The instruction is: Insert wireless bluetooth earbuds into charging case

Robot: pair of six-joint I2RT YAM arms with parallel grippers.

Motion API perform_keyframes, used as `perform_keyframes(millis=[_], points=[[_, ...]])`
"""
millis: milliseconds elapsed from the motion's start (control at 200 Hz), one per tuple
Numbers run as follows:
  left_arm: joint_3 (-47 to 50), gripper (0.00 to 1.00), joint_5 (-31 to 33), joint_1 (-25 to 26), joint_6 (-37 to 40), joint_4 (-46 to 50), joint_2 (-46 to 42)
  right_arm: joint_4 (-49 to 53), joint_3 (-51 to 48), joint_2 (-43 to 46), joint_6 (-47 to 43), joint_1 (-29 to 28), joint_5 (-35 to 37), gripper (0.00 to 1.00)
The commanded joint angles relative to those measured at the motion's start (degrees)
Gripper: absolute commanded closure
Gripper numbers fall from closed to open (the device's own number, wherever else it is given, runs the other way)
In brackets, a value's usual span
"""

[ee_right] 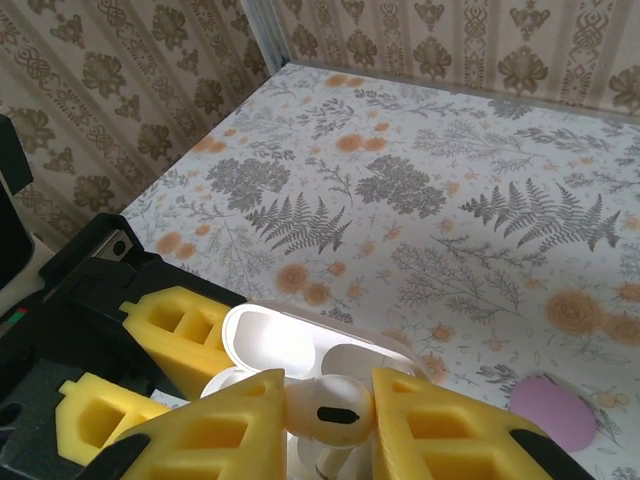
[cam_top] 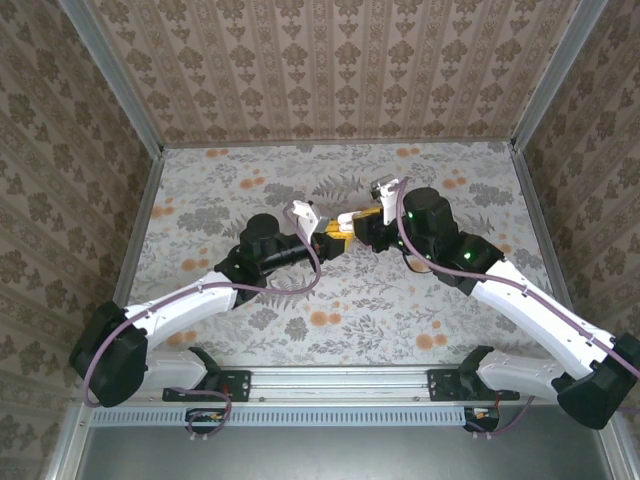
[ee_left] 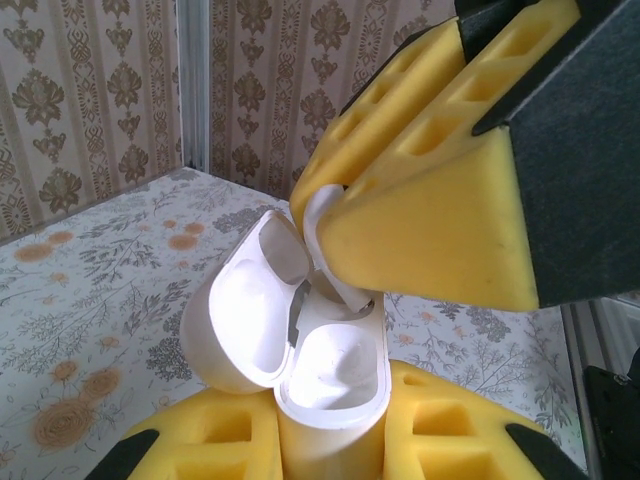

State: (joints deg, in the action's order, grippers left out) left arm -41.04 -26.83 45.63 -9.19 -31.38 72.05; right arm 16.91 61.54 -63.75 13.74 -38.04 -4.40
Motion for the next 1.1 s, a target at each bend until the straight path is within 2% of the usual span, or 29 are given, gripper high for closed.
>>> perform_keyframes(millis=[0,120,455,865,1095], points=[[-2.1,0.84,0.9,-0.3,1.4,-1.0,-1.1,1.8,2.2,0.2,1.1,0.2,-3.1,0.75],[-2.1,0.84,0.6,-0.3,2.0,-0.9,-1.3,2.3,1.8,0.3,0.6,0.2,1.6,0.75],[-2.0,0.84,0.6,-0.3,1.9,-1.1,-1.8,1.0,0.6,-0.5,-2.1,0.2,6.6,0.76],[-2.1,0.84,1.6,-0.3,-0.1,-2.7,-1.0,-0.6,-1.9,0.8,-3.3,0.2,1.0,0.76],[-2.2,0.84,1.7,-0.4,0.1,-2.7,-0.9,0.2,-2.6,1.6,-3.3,0.2,0.1,0.75]])
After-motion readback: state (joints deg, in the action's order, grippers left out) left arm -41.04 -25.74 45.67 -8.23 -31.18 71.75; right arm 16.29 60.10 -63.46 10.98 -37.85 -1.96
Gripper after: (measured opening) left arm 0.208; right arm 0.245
